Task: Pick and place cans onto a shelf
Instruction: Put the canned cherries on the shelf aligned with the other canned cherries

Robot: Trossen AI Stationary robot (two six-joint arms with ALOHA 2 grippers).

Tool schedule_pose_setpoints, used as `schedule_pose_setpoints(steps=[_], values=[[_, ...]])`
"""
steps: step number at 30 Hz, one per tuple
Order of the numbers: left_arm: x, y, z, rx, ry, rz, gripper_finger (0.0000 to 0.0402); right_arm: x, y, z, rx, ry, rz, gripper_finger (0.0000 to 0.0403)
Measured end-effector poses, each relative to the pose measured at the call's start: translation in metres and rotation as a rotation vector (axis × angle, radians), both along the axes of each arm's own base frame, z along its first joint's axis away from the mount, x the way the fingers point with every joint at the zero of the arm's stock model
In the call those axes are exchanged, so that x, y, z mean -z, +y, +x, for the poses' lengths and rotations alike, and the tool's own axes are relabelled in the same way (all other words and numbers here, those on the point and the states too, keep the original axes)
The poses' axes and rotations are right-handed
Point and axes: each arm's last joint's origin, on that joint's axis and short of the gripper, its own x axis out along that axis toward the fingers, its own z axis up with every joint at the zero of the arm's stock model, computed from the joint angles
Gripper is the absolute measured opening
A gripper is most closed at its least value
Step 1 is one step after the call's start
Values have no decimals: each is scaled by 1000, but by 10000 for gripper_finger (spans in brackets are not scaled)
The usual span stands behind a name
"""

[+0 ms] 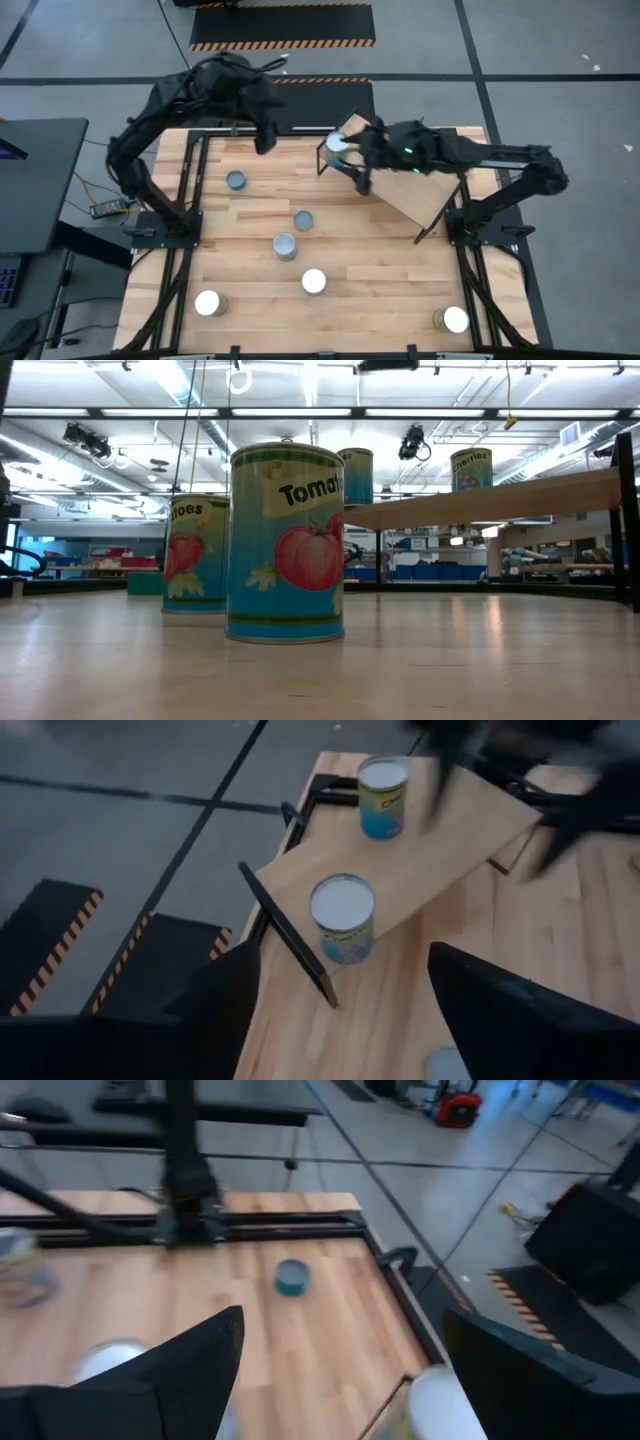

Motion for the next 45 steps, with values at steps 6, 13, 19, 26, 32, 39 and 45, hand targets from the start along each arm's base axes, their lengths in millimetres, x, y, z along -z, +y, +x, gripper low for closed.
schedule_pose_setpoints(steps=[6, 13, 19, 26, 32, 39, 45], values=[[1, 2, -4, 4, 25, 17, 245, 13, -36, 29, 66, 41, 65, 318], [2, 0, -4, 8, 34, 5, 198, 26, -76, 29, 46, 138, 188, 165], [2, 0, -4, 14, 43, 12, 175, 32, -94, 26, 104, 163, 213, 34], [2, 0, -4, 25, 48, 26, 172, 47, -101, 28, 105, 232, 290, 16], [3, 0, -4, 23, 56, 23, 172, 55, -101, 28, 115, 289, 315, 5], [6, -1, -7, 24, 100, 4, 172, 49, -94, 10, 151, 365, 333, 7], [7, -1, -8, 22, 110, -2, 172, 42, -82, -16, 155, 477, 366, 5]])
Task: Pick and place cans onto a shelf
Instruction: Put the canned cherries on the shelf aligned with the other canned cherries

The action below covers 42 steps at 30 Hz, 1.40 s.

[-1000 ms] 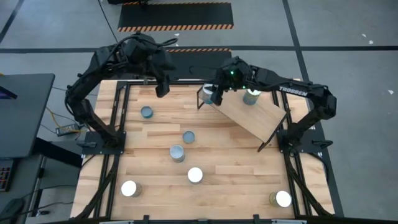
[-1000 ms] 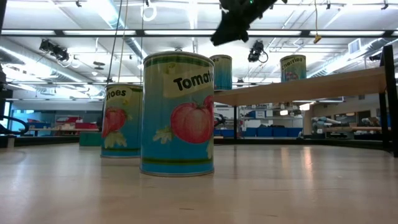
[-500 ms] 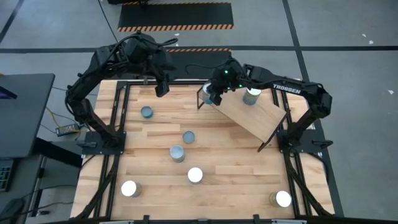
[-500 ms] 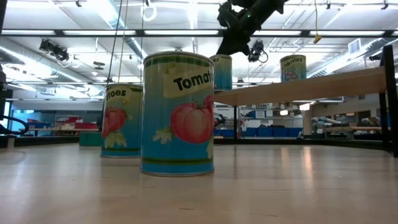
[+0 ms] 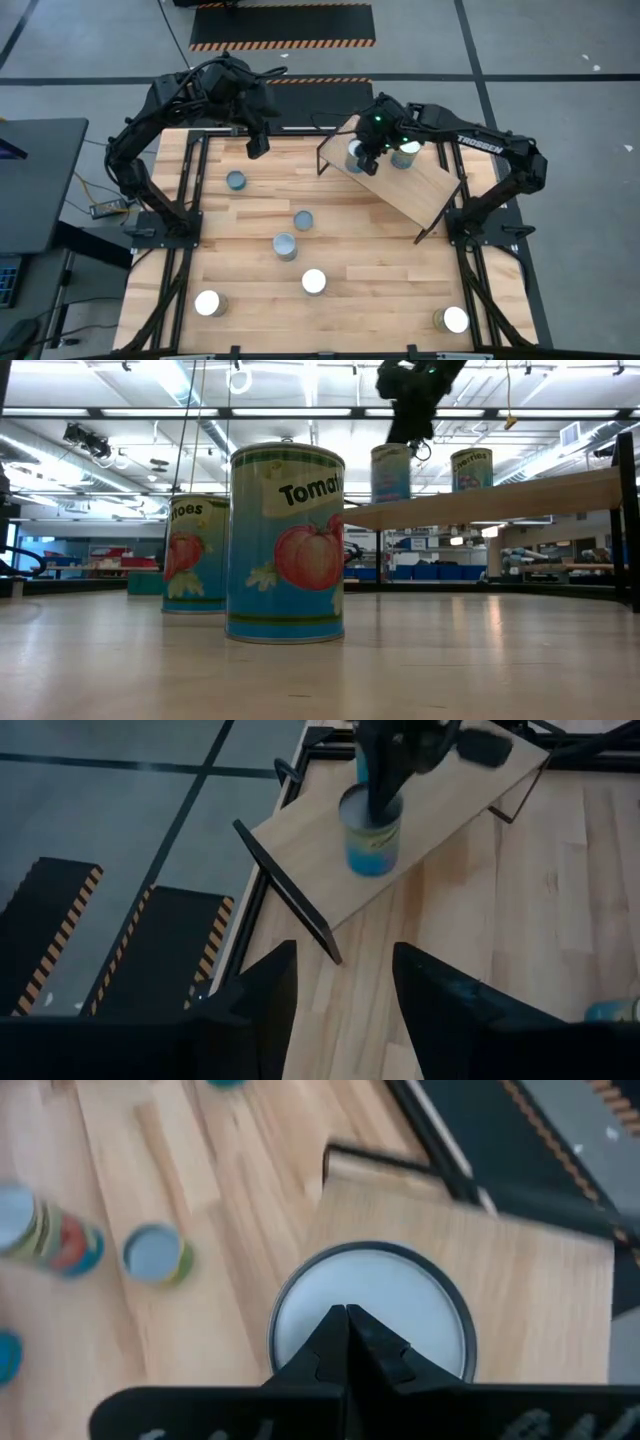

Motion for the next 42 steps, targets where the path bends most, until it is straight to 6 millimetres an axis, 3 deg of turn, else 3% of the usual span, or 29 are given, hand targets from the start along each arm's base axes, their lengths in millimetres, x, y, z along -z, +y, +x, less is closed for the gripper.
schedule_pose_setpoints(steps=[6, 11, 15, 21, 35, 42], values=[[0, 0, 0, 1, 0, 2, 172, -8, 14, -31, -39, 120, 26, 5], [0, 0, 0, 1, 0, 1, 172, -14, 24, -42, -35, 119, 49, 5], [-1, 0, 1, -5, -11, -1, 172, -17, 32, -44, -45, 111, 54, 5], [-1, 0, 1, -17, -19, -14, 172, -20, 30, -45, 65, 130, -63, 5], [-1, 0, 1, -18, -21, -18, 172, -15, 36, -48, 74, 155, 108, 5], [-1, 0, 1, -18, -22, -18, 172, -18, 35, -45, 66, 106, 73, 6]])
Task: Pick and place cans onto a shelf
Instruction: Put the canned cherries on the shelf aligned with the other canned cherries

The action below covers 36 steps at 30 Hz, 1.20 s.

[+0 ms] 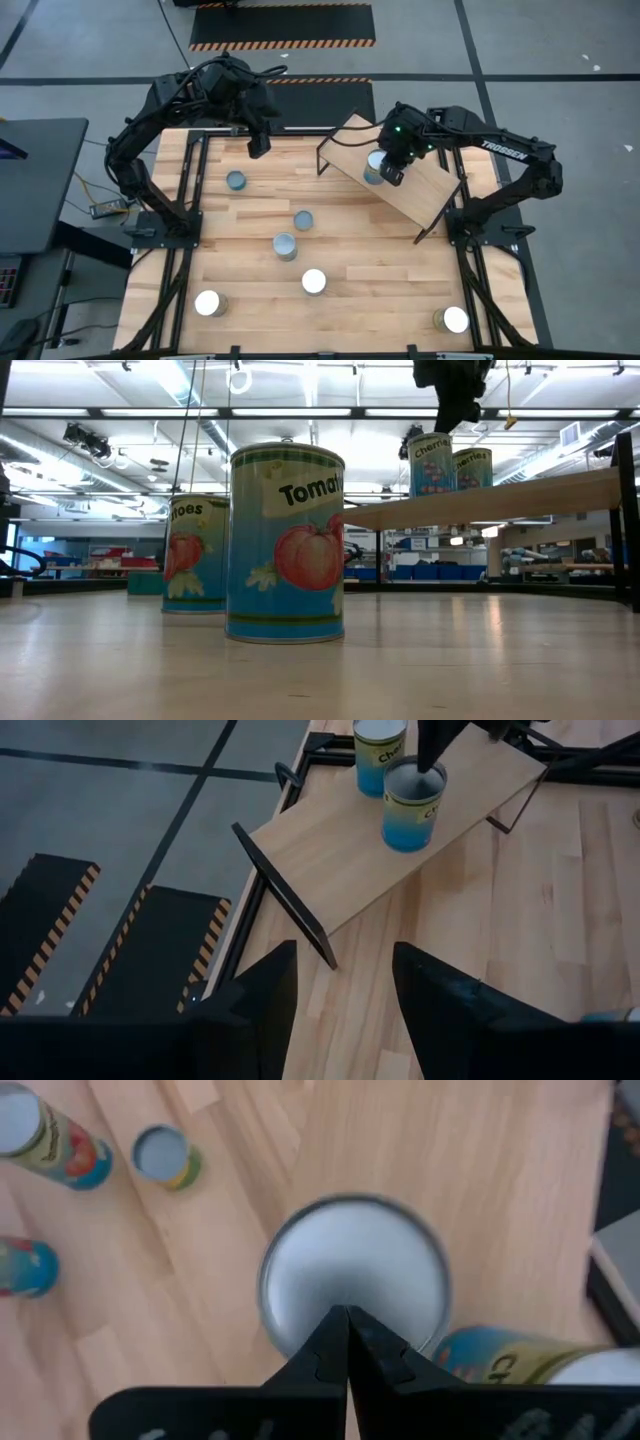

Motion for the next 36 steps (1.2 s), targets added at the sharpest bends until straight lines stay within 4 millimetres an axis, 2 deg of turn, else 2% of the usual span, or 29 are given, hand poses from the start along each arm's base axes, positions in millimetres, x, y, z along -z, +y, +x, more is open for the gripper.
schedule_pose_setpoints(steps=[5, 10, 17, 26, 36], values=[[0, 0, 0, 1, -2, 2, 172, 1, -5, 5, -15, 3, -82, 7], [0, 0, 0, 1, -3, 2, 172, 8, -7, 6, 2, 75, -52, 6], [0, 0, 0, 0, -2, 2, 172, 7, -1, 2, 43, 67, 8, 6], [5, 3, 8, -5, 15, -1, 172, -4, 2, -5, 43, -16, -9, 7], [17, 2, 23, 17, 66, -42, 172, 4, 0, 3, -4, 29, 6, 7]])
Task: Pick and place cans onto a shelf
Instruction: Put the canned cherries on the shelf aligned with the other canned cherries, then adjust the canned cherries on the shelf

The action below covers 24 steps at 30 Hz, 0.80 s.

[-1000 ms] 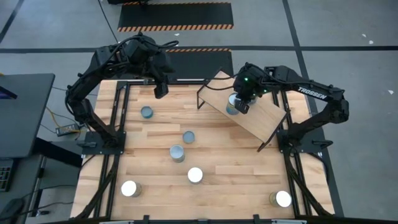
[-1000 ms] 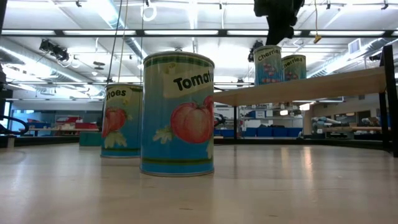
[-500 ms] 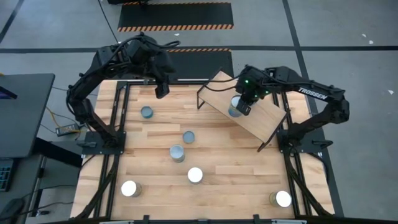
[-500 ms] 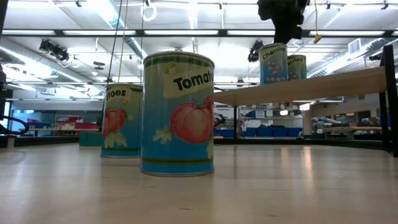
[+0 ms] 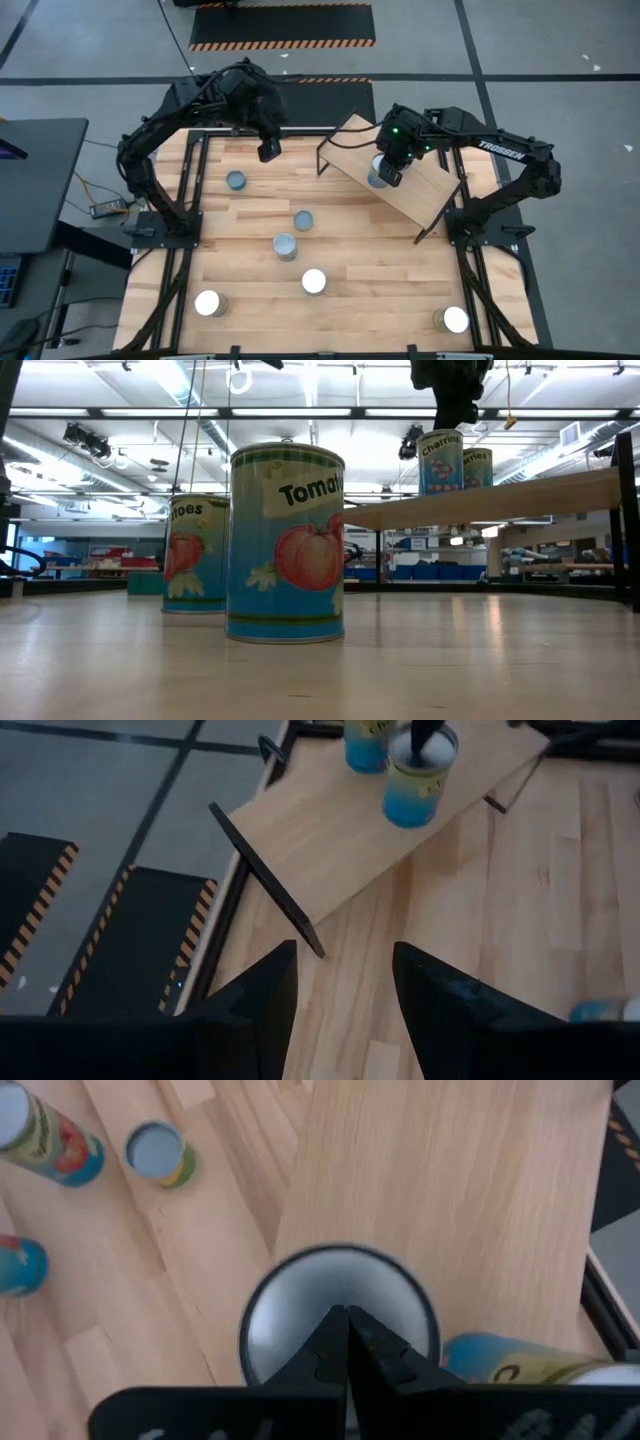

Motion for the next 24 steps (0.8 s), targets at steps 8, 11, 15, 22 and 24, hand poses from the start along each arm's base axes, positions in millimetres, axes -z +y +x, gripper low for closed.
schedule_pose_setpoints(steps=[8, 11, 15, 22, 24], values=[[2, -6, 4, 22, 10, -7, 172, 2, -2, 5, 25, 1, -9, 7], [2, -8, 5, 28, 12, -8, 172, 2, -2, 4, 41, -6, -2, 7], [2, -9, 5, 31, 17, -11, 172, -18, 1, -5, 46, -50, -58, 7], [5, -8, 7, 15, 18, -27, 172, -31, -9, -44, 186, 51, -178, 5], [5, -8, 8, 16, 19, -27, 172, -26, -15, -50, 229, 80, -174, 5]])
